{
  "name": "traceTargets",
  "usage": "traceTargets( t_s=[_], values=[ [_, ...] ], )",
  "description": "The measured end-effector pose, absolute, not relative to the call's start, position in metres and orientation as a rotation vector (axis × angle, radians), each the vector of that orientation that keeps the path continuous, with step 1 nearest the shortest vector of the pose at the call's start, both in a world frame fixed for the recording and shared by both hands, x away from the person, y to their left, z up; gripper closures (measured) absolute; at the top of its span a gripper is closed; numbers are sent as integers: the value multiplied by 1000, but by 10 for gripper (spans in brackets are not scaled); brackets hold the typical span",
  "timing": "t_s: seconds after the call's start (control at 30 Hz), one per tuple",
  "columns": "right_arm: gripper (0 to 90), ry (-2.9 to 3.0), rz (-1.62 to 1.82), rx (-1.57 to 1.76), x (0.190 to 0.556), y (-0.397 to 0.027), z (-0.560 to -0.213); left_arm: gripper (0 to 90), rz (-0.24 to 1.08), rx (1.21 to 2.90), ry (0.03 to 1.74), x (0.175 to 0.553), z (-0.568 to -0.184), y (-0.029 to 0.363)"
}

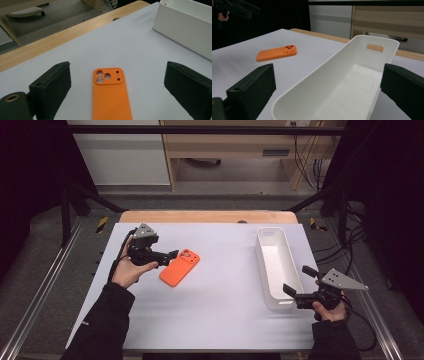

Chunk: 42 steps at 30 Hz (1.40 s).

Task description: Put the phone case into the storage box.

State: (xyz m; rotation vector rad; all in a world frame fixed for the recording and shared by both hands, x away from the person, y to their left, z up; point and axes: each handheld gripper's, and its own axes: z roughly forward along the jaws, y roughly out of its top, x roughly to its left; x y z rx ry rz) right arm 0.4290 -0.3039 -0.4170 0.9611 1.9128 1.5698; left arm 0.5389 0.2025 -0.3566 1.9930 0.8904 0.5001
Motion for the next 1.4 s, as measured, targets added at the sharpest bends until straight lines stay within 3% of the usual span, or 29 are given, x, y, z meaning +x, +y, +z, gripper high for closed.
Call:
traceTargets(
  t_s=[0.3,1.4],
  values=[
    [4,1911,1570,966,429,-304,-416,3,501,2033,902,550,-356,188],
    [4,1916,1563,961,429,-303,-417,9,448,2176,991,586,-398,169]
  ],
)
